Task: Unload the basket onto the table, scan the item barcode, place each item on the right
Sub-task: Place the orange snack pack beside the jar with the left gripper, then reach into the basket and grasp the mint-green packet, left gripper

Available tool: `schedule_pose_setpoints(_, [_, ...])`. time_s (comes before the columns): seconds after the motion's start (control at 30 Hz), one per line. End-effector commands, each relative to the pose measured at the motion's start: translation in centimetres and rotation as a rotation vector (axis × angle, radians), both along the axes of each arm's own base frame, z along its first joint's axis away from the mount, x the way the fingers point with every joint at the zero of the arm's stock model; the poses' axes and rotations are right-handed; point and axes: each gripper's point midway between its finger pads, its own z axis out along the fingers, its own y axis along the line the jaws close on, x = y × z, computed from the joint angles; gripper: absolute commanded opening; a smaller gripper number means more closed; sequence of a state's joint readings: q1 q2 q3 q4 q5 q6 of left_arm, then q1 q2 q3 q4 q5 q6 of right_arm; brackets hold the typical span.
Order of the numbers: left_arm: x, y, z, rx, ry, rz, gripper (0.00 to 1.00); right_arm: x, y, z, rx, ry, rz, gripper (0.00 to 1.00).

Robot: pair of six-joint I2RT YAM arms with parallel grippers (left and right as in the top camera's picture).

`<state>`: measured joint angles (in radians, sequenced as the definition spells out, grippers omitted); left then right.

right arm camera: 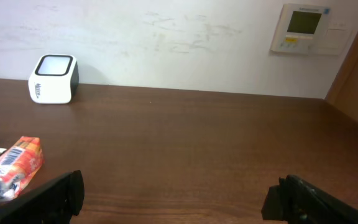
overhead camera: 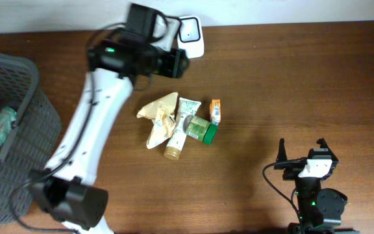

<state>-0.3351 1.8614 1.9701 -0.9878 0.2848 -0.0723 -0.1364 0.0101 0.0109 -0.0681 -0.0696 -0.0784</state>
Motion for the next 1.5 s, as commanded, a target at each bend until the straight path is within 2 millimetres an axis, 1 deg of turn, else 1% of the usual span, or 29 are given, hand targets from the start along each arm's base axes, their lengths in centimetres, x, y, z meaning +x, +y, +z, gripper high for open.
schedule_pose_setpoints(0.0, [0.8,5.3,5.2,-0.012,-0.117,0.08,0.59,0.0,0.1,-0.2,0.009,0.002,0.004,0.98])
schedule_pose_setpoints(0.03, [0.9,6.9,6.0,-0.012,-0.132,0.111,0.59,0.0,0.1,-0.2,0.009,0.002,0.004,0.98])
schedule_pose_setpoints(0.13, [1.0,11.1,7.2,-0.001,-0.159,0.192,0.59,0.0,0.1,-0.2,0.009,0.002,0.004,0.98])
schedule_pose_setpoints(0.2, [1.2,14.7,7.9,0.003,-0.172,0.27,0.59,0.0,0.1,-0.2,0.009,0.002,0.004,0.98])
schedule_pose_setpoints(0.27, [1.3,16.8,8.2,0.008,-0.182,0.314,0.59,0.0,0.1,-0.2,0.009,0.002,0.004,0.98])
schedule_pose_setpoints(0.3, [1.2,18.5,8.6,0.011,-0.191,0.351,0.59,0.0,0.1,-0.2,0.009,0.002,0.004,0.98])
schedule_pose_setpoints(0.37, [1.1,20.7,9.1,0.015,-0.203,0.399,0.59,0.0,0.1,-0.2,0.009,0.002,0.004,0.98])
schedule_pose_setpoints(0.43, [1.0,23.2,9.2,0.02,-0.208,0.455,0.58,0.0,0.1,-0.2,0.009,0.002,0.004,0.98])
schedule_pose_setpoints(0.47, [0.9,24.1,9.2,0.022,-0.207,0.475,0.59,0.0,0.1,-0.2,0.009,0.002,0.004,0.98])
schedule_pose_setpoints(0.57, [0.7,26.1,9.2,0.027,-0.206,0.518,0.59,0.0,0.1,-0.2,0.009,0.002,0.004,0.98])
schedule_pose_setpoints(0.67, [0.6,26.9,9.1,0.039,-0.202,0.542,0.59,0.0,0.1,-0.2,0.009,0.002,0.004,0.98])
schedule_pose_setpoints(0.77, [0.2,28.4,8.5,0.107,-0.184,0.605,0.58,0.0,0.1,-0.2,0.009,0.002,0.004,0.98])
schedule_pose_setpoints(0.87, [0.0,28.9,8.4,0.116,-0.176,0.62,0.59,0.0,0.1,-0.2,0.009,0.002,0.004,0.98])
schedule_pose_setpoints(0.9, [-0.3,29.5,8.2,0.119,-0.166,0.64,0.58,0.0,0.1,-0.2,0.009,0.002,0.004,0.98])
schedule_pose_setpoints(0.93, [-0.9,31.1,7.8,0.137,-0.142,0.711,0.59,0.0,0.1,-0.2,0.009,0.002,0.004,0.98])
schedule_pose_setpoints(1.0, [-2.8,34.9,6.9,0.161,-0.083,0.831,0.57,0.0,0.1,-0.2,0.009,0.002,0.004,0.98])
schedule_pose_setpoints(1.07, [-3.7,37.1,6.1,0.164,-0.05,0.885,0.56,0.0,0.1,-0.2,0.009,0.002,0.004,0.98])
schedule_pose_setpoints(1.13, [-4.4,39.7,4.0,0.16,0.021,0.951,0.54,0.0,0.1,-0.2,0.009,0.002,0.004,0.98])
schedule_pose_setpoints(1.2, [-5.3,42.8,1.1,0.137,0.1,1.041,0.55,0.0,0.1,-0.2,0.009,0.002,0.004,0.98])
schedule_pose_setpoints(1.27, [-6.2,45.4,-0.4,0.15,0.136,1.079,0.56,0.0,0.1,-0.2,0.009,0.002,0.004,0.98])
schedule_pose_setpoints(1.37, [-6.8,47.7,-2.2,0.183,0.172,1.096,0.55,0.0,0.1,-0.2,0.009,0.002,0.004,0.98])
schedule_pose_setpoints(1.4, [-7.0,48.4,-3.0,0.199,0.188,1.103,0.55,0.0,0.1,-0.2,0.009,0.002,0.004,0.98])
schedule_pose_setpoints(1.43, [-7.1,48.9,-4.4,0.23,0.205,1.063,0.56,0.0,0.1,-0.2,0.009,0.002,0.004,0.99])
schedule_pose_setpoints(1.47, [-7.1,49.1,-5.3,0.248,0.216,1.042,0.56,0.0,0.1,-0.2,0.009,0.002,0.004,0.98])
